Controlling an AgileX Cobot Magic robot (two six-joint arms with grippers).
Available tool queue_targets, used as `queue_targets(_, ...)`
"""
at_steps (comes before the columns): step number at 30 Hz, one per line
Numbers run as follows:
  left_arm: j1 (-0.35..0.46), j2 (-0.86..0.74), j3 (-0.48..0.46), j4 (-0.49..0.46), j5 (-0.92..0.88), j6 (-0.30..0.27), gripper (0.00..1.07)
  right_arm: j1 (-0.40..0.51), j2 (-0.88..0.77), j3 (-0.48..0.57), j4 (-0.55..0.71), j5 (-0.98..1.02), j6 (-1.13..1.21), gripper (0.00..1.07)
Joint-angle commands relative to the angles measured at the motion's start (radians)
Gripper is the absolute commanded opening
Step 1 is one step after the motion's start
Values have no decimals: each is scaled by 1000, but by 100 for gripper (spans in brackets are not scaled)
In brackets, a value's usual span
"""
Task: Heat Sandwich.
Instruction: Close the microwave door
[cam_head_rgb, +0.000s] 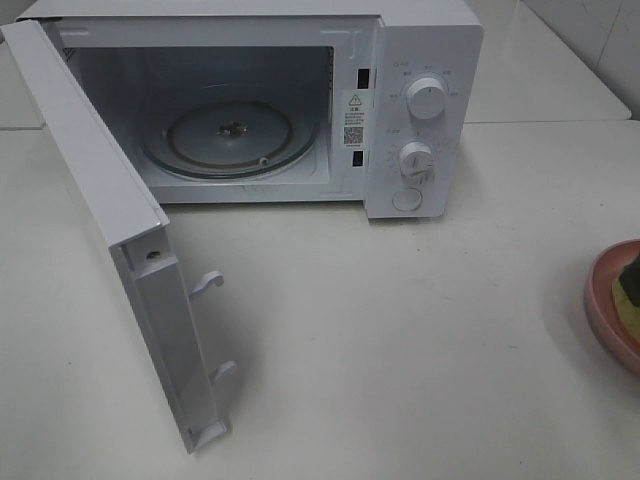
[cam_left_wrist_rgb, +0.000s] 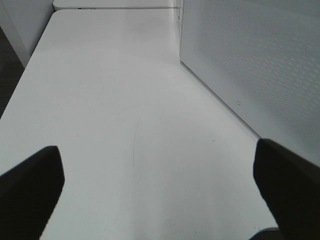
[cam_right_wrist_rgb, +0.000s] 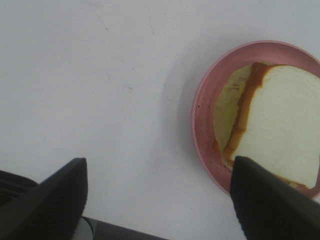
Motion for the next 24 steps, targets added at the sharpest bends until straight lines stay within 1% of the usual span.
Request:
queue_targets(1, 2, -16, 2, -3, -15, 0, 98, -1, -70, 0, 26, 52, -27, 76)
queue_targets(3, 2, -16, 2, -3, -15, 0, 98, -1, -90, 0, 28, 57, -28, 76)
queue_targets(6, 2, -16, 2, -3, -15, 0, 98, -1, -182, 2, 29, 64, -33, 76)
queue_targets(7, 2, -16, 2, -3, -15, 0, 98, -1, -182, 2, 29, 64, -33, 76)
queue_targets(9, 2, -16, 2, -3, -15, 0, 98, -1, -232, 2, 29, 64, -41, 76)
queue_targets(11, 2, -16, 2, -3, -15, 0, 98, -5, -307, 2, 29, 64, -61, 76)
queue_targets(13, 2, -16, 2, -3, -15, 0, 98, -10, -329, 2, 29, 63, -66, 76)
queue_targets(14, 2, -16, 2, -3, -15, 0, 98, -38, -365, 5, 38, 63, -66, 76)
queue_targets(16, 2, -16, 2, -3, -15, 0, 98, -54, -381, 11, 42, 61, -70, 76)
queue_targets(17, 2, -16, 2, -3, -15, 0, 98, -77, -403, 20, 49, 54, -78, 76)
queue_targets(20, 2, -16, 2, -3, -15, 0, 98, -163, -499, 80, 94, 10, -125, 76)
queue_targets(22, 2, -16, 2, -3, -15, 0, 98, -181, -519, 93, 109, -3, -137, 76)
queue_targets(23, 2, -16, 2, -3, -15, 0, 98, -224, -562, 127, 136, -22, -157, 76)
queue_targets(24, 2, -16, 2, -3, -15, 0, 98, -246, -585, 142, 152, -29, -169, 76)
